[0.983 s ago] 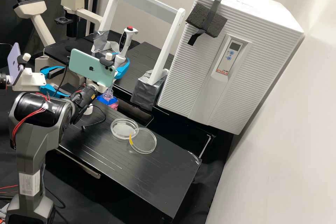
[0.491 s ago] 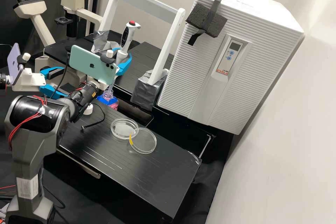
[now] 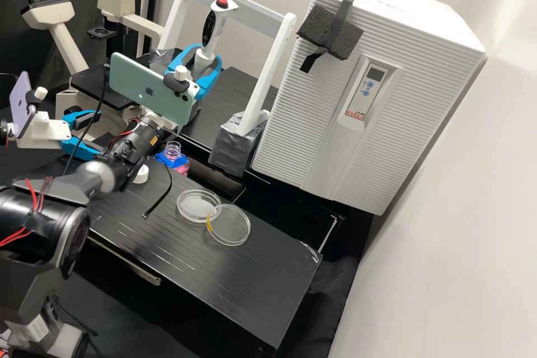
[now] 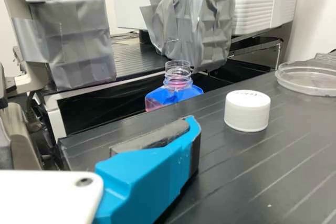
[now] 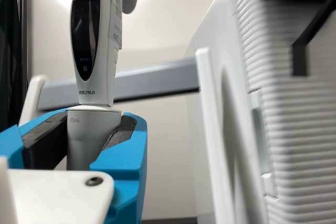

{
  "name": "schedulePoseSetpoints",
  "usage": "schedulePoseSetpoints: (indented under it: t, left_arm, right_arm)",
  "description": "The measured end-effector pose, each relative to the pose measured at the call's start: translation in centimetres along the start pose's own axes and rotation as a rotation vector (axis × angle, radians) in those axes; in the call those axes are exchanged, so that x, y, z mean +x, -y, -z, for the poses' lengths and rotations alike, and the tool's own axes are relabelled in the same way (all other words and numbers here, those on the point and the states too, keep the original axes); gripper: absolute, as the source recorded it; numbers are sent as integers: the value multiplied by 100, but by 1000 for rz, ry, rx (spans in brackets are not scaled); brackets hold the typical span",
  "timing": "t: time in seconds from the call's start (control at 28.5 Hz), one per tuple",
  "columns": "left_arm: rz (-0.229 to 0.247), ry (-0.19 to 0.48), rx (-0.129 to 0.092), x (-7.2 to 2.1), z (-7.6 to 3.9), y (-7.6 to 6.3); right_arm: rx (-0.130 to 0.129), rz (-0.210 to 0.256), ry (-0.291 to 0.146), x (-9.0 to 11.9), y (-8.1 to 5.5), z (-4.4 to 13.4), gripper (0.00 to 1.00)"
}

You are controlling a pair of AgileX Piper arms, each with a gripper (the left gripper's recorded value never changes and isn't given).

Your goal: Use the pipette

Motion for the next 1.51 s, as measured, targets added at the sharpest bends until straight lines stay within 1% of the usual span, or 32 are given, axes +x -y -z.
schedulePoseSetpoints:
  t: [0.04,0.14,0.18,0.28,0.39,0.49,0.53,0.56,0.6,0.67,0.7,0.77,0.84,0.95,1.02,1.05,1.16,1.23,1.26,1.4,1.47,1.51]
  left_arm:
    - [1,3,-3,0,-3,1]
    - [6,14,-7,-1,-13,6]
    - [8,23,-4,-4,-20,11]
    - [12,32,-1,-13,-29,24]
    - [8,36,-3,-18,-33,24]
    - [11,47,2,-17,-50,29]
    - [10,50,2,-16,-56,29]
    - [6,59,6,-17,-64,25]
    - [8,66,8,-16,-75,29]
    - [7,77,16,-17,-86,28]
    - [8,80,16,-17,-93,29]
    - [8,81,17,-16,-98,30]
    - [7,82,17,-16,-98,29]
    - [5,83,16,-19,-99,30]
    - [-2,87,15,-25,-102,30]
    - [-3,93,10,-33,-108,36]
    - [9,115,8,-42,-127,54]
    - [11,134,-13,-47,-128,51]
    - [16,155,-20,-62,-137,62]
    - [22,200,-24,-102,-156,90]
    - [29,212,-31,-127,-144,109]
    - [31,214,-38,-134,-139,114]
  right_arm:
    - [1,-7,-4,-54,-81,-2,0]
    - [-7,-18,8,-163,-219,-40,0]
    - [-12,-29,6,-215,-301,-47,0]
    - [-22,-28,26,-309,-395,-109,0]
    - [-45,-43,48,-402,-494,-159,0]
    - [-53,-57,83,-486,-576,-207,0]
    - [-52,-60,89,-500,-593,-214,0]
    - [-54,-65,99,-523,-622,-224,0]
    - [-60,-69,103,-535,-642,-228,0]
    - [-68,-67,112,-576,-669,-238,0]
    - [-79,-63,115,-610,-685,-240,0]
    - [-87,-57,124,-646,-705,-256,0]
    - [-110,-47,130,-699,-738,-268,0]
    - [-120,-31,144,-734,-749,-294,0]
    - [-121,-25,148,-750,-751,-294,0]
    - [-124,-21,153,-756,-748,-303,0]
    - [-125,-8,169,-767,-742,-313,0]
    - [-125,-2,177,-768,-736,-321,0]
    - [-124,4,185,-772,-730,-329,0]
    - [-123,20,205,-800,-704,-365,0]
    - [-122,31,220,-808,-692,-381,0]
    - [-121,34,224,-809,-689,-385,0]
